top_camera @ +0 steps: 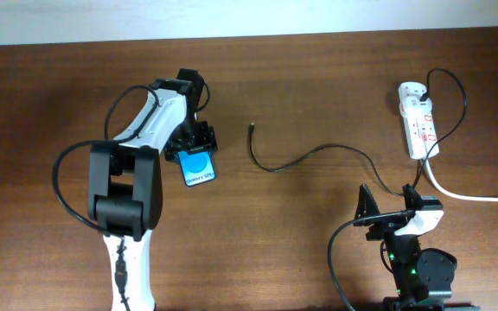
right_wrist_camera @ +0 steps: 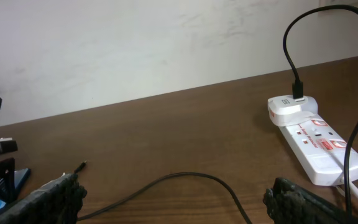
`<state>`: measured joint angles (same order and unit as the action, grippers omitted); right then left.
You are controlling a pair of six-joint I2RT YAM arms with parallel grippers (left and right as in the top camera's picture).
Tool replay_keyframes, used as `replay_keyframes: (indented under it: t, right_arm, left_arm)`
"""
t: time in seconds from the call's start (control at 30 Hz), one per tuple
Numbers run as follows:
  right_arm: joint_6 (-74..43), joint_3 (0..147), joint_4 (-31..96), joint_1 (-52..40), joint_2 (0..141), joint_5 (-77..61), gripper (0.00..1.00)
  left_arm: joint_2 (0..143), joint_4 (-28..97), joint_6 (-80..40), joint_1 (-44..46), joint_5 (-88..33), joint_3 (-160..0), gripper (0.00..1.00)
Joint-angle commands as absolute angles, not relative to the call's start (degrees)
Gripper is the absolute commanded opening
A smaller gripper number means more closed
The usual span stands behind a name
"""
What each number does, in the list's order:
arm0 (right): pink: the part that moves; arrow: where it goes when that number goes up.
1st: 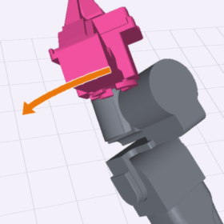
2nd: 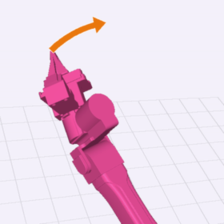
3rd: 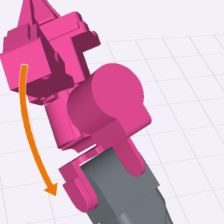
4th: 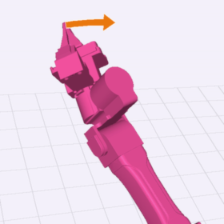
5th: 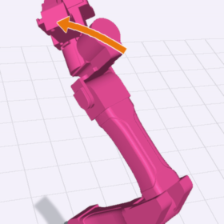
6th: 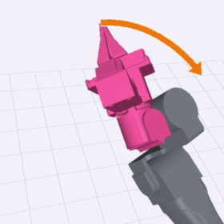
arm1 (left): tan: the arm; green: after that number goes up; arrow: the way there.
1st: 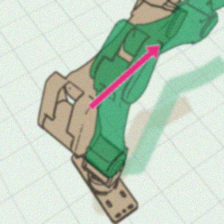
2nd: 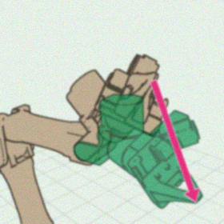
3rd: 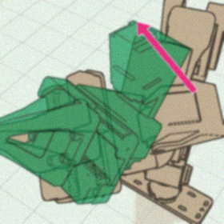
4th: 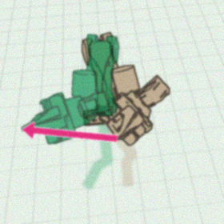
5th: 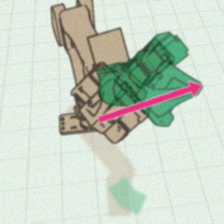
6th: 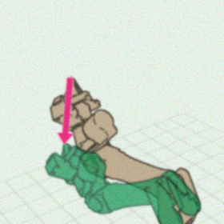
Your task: Plug charger to phone and switch on socket
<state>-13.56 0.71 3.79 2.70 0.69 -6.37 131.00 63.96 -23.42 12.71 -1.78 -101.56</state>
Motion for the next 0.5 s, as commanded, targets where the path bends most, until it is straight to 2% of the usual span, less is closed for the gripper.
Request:
replay_keyframes:
  t: [0.0,0.47]
  right_arm:
    - [-14.0,0.3,3.7,3.0,0.3,-7.1,0.98]
    - [-14.0,0.3,3.7,3.0,0.3,-7.1,0.98]
  left_arm:
    - [135.2,62.6,-20.9,13.0,-3.6,-105.0,0.8]
    - [135.2,70.3,-17.0,13.0,-3.6,-118.1,0.78]
